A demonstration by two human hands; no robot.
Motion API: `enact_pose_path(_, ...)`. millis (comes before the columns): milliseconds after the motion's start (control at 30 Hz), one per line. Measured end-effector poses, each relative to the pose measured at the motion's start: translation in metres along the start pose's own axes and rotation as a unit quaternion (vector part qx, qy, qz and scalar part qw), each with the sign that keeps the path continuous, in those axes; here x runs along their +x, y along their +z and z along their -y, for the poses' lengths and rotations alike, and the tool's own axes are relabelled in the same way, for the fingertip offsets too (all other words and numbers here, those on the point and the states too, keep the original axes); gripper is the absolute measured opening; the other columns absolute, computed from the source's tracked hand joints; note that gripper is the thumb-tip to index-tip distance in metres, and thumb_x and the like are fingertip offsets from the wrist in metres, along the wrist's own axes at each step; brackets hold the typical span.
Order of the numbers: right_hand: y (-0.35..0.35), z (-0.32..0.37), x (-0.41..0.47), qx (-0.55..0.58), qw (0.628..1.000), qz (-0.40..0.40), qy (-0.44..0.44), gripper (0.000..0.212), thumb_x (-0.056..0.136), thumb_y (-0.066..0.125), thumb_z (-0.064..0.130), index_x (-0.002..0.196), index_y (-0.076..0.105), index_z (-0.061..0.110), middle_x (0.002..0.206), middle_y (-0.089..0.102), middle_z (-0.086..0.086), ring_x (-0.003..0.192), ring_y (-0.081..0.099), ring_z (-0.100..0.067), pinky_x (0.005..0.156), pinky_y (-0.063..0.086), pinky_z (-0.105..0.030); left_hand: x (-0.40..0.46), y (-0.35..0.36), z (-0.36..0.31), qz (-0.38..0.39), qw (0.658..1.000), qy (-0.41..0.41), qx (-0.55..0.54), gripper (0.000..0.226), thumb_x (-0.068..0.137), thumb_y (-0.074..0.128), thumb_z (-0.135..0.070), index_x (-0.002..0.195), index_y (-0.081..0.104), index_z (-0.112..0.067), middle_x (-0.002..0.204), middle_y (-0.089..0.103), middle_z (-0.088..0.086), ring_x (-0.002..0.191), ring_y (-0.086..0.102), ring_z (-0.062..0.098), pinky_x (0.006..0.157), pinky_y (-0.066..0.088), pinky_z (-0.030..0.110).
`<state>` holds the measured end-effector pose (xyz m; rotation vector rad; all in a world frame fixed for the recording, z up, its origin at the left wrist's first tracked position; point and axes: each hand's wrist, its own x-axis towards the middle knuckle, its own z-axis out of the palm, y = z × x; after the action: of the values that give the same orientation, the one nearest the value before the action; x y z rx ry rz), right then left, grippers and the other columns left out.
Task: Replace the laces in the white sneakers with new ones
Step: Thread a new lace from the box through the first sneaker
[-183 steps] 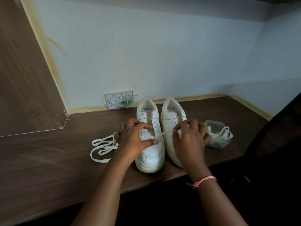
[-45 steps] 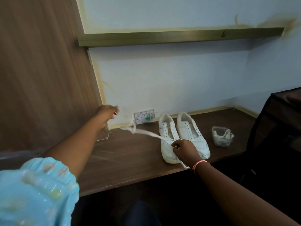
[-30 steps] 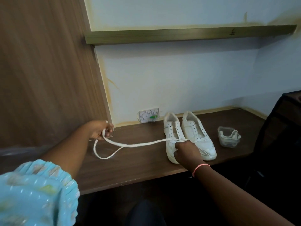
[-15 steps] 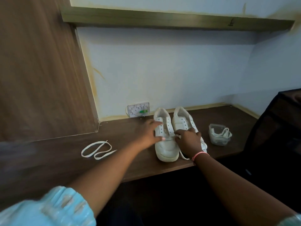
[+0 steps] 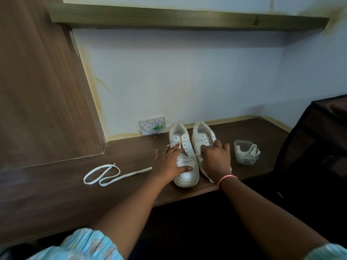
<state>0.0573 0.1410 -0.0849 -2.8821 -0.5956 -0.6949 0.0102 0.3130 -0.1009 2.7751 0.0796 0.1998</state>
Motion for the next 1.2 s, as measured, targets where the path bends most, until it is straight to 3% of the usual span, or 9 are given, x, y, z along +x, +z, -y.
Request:
enact_pose_path(200,-0.036,-0.077,0.000,0.003,0.987,-0.026,0.160,0.007,0.076,0.062,0.020,0.082,0.066,0.020,0.075,0.070,-0.003,0.101,0.051,-0.031,0.084,0.028,-0.039,-0.002,0.000,0.000,0.023,1.000,-0.014,-0.009,0.083,0.081,0.055,-0.072,0.151,0.025,-0.040,0.163,0.006,-0.018,0.151,0.004,0.017,0.118,-0.005,0.058)
enact_pose_path(467,-0.055,-0.097,-0.008,0.073,0.968,-0.046,0.236,0.012,0.088,0.059,0.022,0.077,0.059,0.027,0.085,0.069,-0.008,0.105,0.050,-0.033,0.092,0.031,-0.043,-0.006,0.001,-0.004,0.025,0.998,-0.011,-0.052,0.071,0.088,0.055,-0.063,0.149,0.028,-0.042,0.163,0.009,-0.016,0.151,0.004,0.017,0.118,-0.006,0.056)
enact_pose_path(600,-0.059,-0.088,-0.004,0.175,0.964,-0.054,0.193,0.013,0.092,0.059,0.029,0.097,0.071,0.026,0.097,0.071,-0.003,0.103,0.057,-0.032,0.092,0.040,-0.042,-0.027,-0.003,0.041,-0.140,0.986,-0.013,-0.091,0.039,0.091,0.063,-0.042,0.128,0.061,-0.031,0.138,0.056,-0.003,0.133,0.045,0.024,0.109,0.031,0.046)
enact_pose_path(667,-0.064,-0.078,-0.001,0.263,0.945,-0.096,0.167,0.019,0.092,0.058,0.022,0.105,0.072,0.020,0.093,0.072,-0.006,0.091,0.064,-0.030,0.083,0.050,-0.042,-0.043,-0.012,0.080,-0.237,0.964,-0.098,-0.076,0.017,0.086,0.071,-0.024,0.103,0.072,-0.027,0.112,0.067,0.000,0.112,0.057,0.030,0.092,0.039,0.041)
enact_pose_path(733,-0.069,-0.061,0.005,0.324,0.929,-0.103,0.145,0.024,0.090,0.055,0.011,0.108,0.072,0.015,0.085,0.071,-0.007,0.070,0.062,-0.022,0.070,0.049,-0.035,-0.060,-0.024,0.119,-0.268,0.938,-0.218,-0.029,0.009,0.083,0.072,-0.021,0.089,0.071,-0.027,0.106,0.066,-0.002,0.108,0.053,0.029,0.087,0.035,0.040)
enact_pose_path(800,-0.071,-0.043,0.010,0.339,0.931,-0.091,0.102,0.030,0.086,0.054,0.001,0.106,0.073,0.014,0.083,0.070,-0.004,0.066,0.059,-0.014,0.068,0.044,-0.027,-0.074,-0.031,0.151,-0.267,0.922,-0.281,0.003,0.008,0.082,0.074,-0.026,0.088,0.069,-0.027,0.108,0.064,-0.002,0.110,0.049,0.028,0.087,0.035,0.041)
enact_pose_path(900,-0.066,-0.020,0.018,0.340,0.936,-0.088,0.024,0.037,0.082,0.057,-0.009,0.103,0.074,0.016,0.092,0.074,-0.002,0.081,0.067,-0.015,0.075,0.053,-0.028,-0.081,-0.035,0.178,-0.259,0.922,-0.287,0.005,0.015,0.080,0.076,-0.034,0.089,0.067,-0.026,0.110,0.062,-0.001,0.111,0.050,0.030,0.088,0.037,0.041)
enact_pose_path(1067,-0.061,-0.003,0.020,0.336,0.939,-0.074,-0.029,0.022,0.075,0.076,0.001,0.090,0.075,0.016,0.078,0.071,0.005,0.074,0.065,-0.009,0.071,0.054,-0.029,-0.070,-0.025,0.198,-0.212,0.930,-0.299,-0.039,0.018,0.081,0.077,-0.032,0.077,0.061,-0.026,0.100,0.068,0.002,0.101,0.058,0.031,0.088,0.045,0.039)
enact_pose_path(1200,-0.070,-0.004,0.024,0.318,0.946,-0.067,0.016,0.005,0.082,0.072,0.013,0.078,0.070,0.016,0.067,0.066,0.003,0.065,0.062,-0.015,0.063,0.053,-0.034,-0.058,-0.035,0.201,-0.139,0.931,-0.326,-0.087,0.019,0.085,0.075,-0.020,0.070,0.064,-0.020,0.099,0.071,0.013,0.098,0.064,0.034,0.086,0.050,0.035)
